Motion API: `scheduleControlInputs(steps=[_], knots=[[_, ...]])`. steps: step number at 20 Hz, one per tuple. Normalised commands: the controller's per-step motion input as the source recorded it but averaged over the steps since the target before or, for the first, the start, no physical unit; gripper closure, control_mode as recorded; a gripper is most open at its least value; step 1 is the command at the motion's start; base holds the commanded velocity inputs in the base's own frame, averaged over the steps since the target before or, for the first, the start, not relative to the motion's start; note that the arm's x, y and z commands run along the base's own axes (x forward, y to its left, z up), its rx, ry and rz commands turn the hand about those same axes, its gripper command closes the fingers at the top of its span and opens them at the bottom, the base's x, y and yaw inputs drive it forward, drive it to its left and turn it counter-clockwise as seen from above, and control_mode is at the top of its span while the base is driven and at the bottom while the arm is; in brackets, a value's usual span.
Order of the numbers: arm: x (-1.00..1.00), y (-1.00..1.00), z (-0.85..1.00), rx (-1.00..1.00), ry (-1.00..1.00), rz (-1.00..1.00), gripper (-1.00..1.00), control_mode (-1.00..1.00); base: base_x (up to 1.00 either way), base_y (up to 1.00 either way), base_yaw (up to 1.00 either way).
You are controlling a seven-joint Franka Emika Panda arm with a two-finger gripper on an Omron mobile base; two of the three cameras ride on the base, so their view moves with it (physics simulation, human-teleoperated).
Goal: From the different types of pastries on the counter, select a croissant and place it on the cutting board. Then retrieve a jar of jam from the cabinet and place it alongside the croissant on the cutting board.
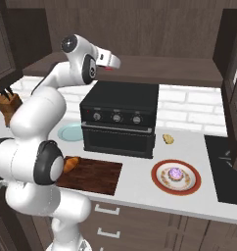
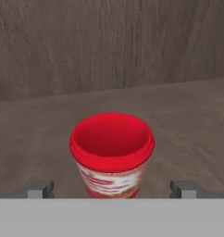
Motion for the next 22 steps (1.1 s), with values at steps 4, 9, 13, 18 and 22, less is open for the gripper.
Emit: scheduleControlInputs(steps=[4, 9, 13, 18, 22], knots=[[0.42, 0.00, -0.19, 0.00, 0.00, 0.00, -1.00, -1.00, 0.00, 0.00, 0.00], [0.50, -0.04, -0.01, 0.03, 0.00, 0.00, -1.00, -1.00, 0.00, 0.00, 0.00], [0.30, -0.06, -0.01, 0.04, 0.00, 0.00, -1.00, -1.00, 0.00, 0.00, 0.00], [0.13, 0.00, -0.16, 0.00, 0.00, 0.00, 1.00, -1.00, 0.00, 0.00, 0.00], [0.00, 0.00, -0.09, 0.00, -0.02, 0.00, 1.00, -1.00, 0.00, 0.00, 0.00]])
